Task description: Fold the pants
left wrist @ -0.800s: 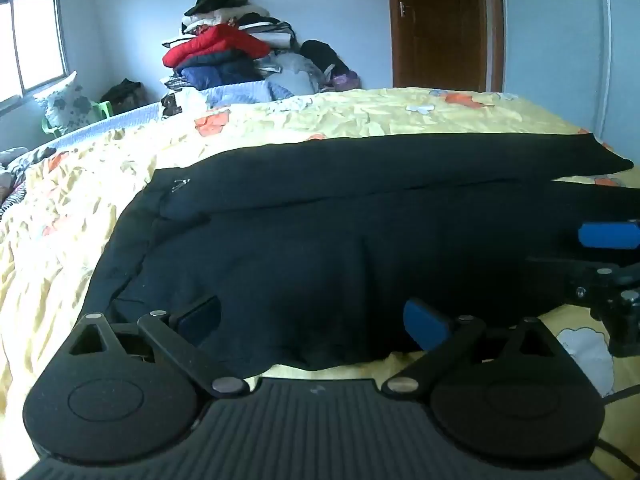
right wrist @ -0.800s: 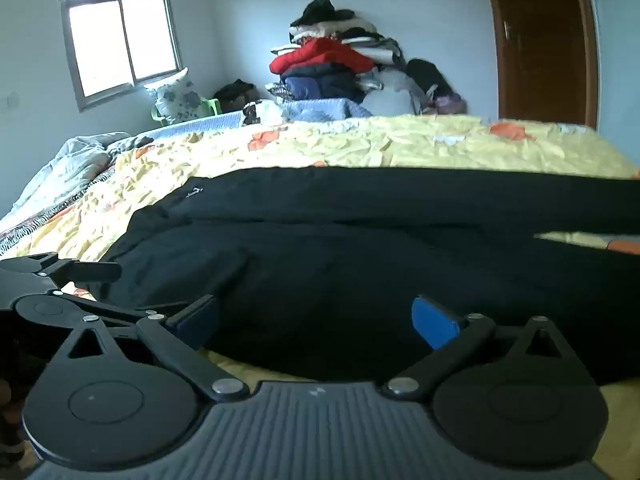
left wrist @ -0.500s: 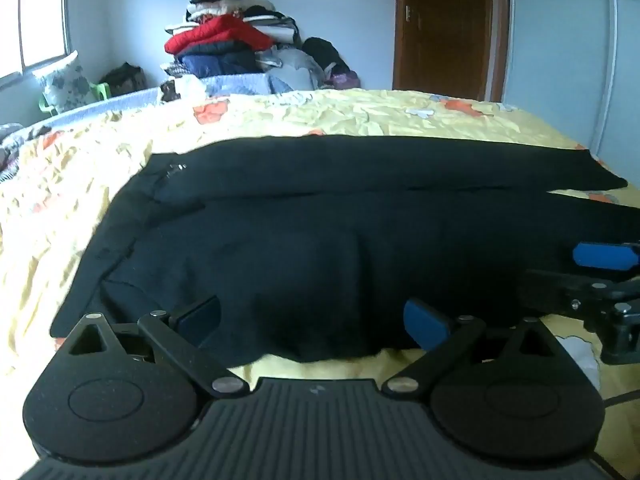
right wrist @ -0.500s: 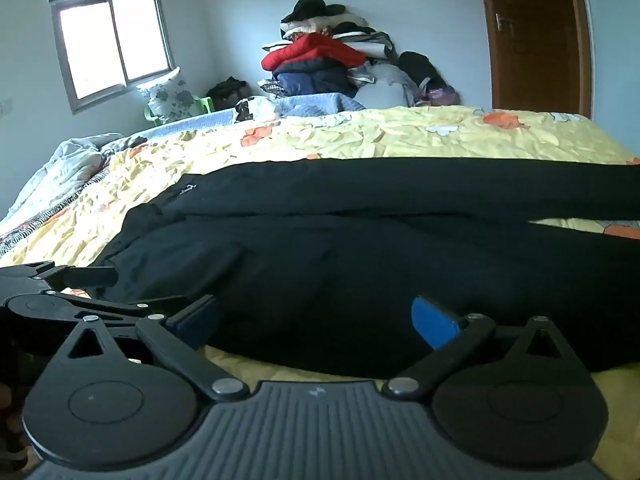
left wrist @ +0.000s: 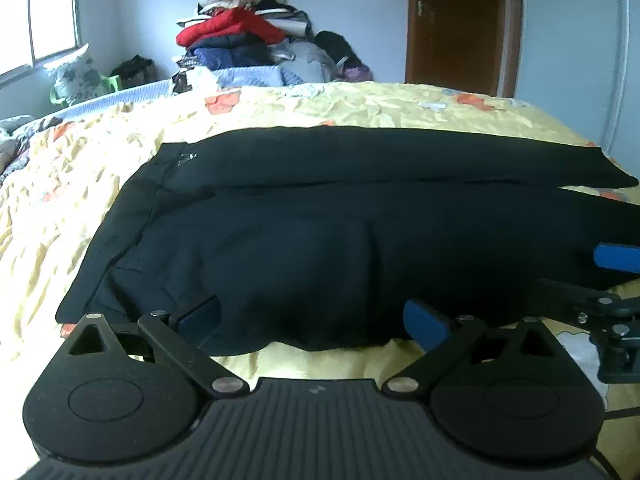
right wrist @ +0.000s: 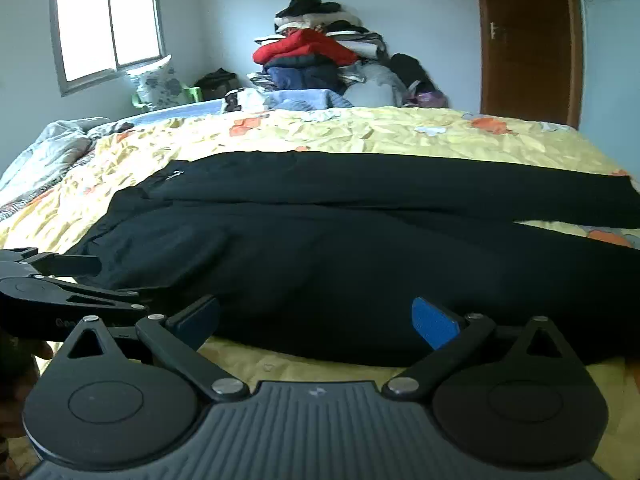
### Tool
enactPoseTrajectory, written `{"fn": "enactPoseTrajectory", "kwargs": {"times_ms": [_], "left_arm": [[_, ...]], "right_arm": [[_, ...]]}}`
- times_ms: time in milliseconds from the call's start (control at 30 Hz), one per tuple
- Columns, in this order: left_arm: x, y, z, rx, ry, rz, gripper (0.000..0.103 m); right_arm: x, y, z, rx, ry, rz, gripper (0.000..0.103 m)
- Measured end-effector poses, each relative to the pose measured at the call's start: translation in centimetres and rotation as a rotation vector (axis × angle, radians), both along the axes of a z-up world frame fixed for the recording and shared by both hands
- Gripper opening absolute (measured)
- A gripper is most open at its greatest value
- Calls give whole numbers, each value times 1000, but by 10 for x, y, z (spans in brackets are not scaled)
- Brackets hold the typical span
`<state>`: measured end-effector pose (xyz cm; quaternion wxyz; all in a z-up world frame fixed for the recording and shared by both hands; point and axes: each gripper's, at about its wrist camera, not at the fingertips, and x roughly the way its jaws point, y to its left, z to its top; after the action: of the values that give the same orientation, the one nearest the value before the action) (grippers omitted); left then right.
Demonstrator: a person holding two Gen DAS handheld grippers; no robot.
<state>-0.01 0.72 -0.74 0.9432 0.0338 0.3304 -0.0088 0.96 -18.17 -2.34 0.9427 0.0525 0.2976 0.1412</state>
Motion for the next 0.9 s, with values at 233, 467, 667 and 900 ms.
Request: {"fn": "enactPoseTrajectory", "kwargs": {"times_ms": [233,467,667,900], "left_arm": [[-1,-6,2,17,-1,1,100],[-3,-9,1,47,-7,0,100],[-3,-9,1,44,-7,5,100],[-4,-10,0,53,-6,5,100]], "right_arm": [[-1,-6,1,8,8,-29,103],[-3,-7,1,6,7,-27,103],[-3,-6,2,7,9,-19,103],[-2,-4,2,6,9,-15,103]]}}
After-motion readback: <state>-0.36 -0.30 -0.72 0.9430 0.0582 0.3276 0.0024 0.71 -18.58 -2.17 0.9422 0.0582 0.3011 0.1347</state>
